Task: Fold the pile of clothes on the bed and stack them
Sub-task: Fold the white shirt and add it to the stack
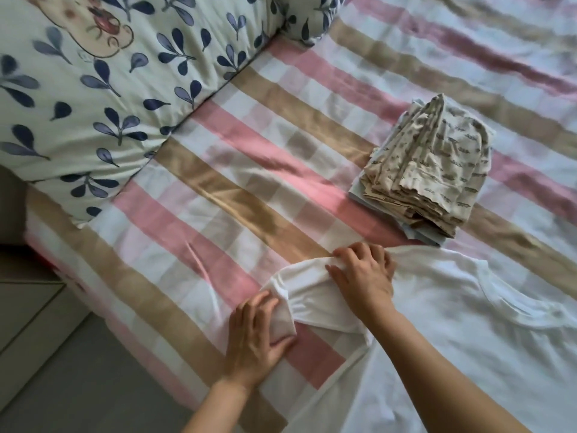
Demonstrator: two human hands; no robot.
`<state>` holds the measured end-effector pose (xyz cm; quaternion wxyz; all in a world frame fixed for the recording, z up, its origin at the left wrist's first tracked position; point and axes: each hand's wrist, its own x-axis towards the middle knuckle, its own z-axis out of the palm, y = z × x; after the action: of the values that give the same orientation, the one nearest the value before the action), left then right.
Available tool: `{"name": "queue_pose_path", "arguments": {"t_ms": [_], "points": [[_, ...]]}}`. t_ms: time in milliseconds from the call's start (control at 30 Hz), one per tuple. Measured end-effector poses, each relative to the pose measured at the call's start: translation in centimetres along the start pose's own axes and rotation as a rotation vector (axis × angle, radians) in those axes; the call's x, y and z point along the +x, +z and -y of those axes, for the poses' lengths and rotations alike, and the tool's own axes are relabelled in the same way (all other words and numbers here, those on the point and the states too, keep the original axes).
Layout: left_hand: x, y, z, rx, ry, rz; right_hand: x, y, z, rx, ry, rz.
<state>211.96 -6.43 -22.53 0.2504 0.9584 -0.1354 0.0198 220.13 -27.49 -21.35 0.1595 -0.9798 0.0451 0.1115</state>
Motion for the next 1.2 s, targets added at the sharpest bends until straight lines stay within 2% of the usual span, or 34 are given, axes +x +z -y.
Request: {"name": "queue_pose_path", "arguments": {"t_ms": [67,200,333,467,567,633,733,833,900,1033,1100,1200], "points": [[0.3,-0.1,0.8,-0.006,-0.032,-0.063,0.4,0.4,0.0,-0.010,0.012,-0.006],[1.4,-0.7,2.1,-0.092,-0.148,-0.049,0.5,0.6,-0.2,-0.052,0.028,-0.021],[3.2,-1.8,2.6,-0.271,-0.274,-0.090,1.2,0.4,-0.1,-0.048,0.028,-0.044],[6.0,-2.5,3.9,-0.534,-0.465,-0.085,2.8,-0.5,0.7,0.013,0.026,-0.196],[7.9,-3.0,5.2,-0.690,-0.735,-0.163,4.2,-0.9,0.8,0.073,0.070,-0.150],[8.3,-3.1,6.0,-0.685,-0.845,-0.213,4.5,-0.6,0.7,0.065,0.109,-0.095],[8.7,-3.3,5.4,-0.660,-0.781,-0.138,3.4,0.0,0.6,0.098,0.122,-0.176],[9.7,-2.6,4.5,-0.313,-0.730,-0.099,1.7,0.6,0.6,0.154,0.122,-0.263],[10.8,-2.6,4.2,-0.193,-0.658,-0.191,1.0,1.0,0.5,0.146,0.115,-0.298],[13.5,-3.6,4.7,-0.134,-0.509,-0.389,-0.2,1.5,0.5,0.055,0.001,-0.392],[14.7,-3.7,5.3,-0.094,-0.503,-0.357,-0.6,2.2,0.6,0.049,0.041,-0.305],[15.3,-2.7,6.6,-0.082,-0.546,-0.205,-0.3,3.4,0.5,-0.036,0.096,-0.077]]}}
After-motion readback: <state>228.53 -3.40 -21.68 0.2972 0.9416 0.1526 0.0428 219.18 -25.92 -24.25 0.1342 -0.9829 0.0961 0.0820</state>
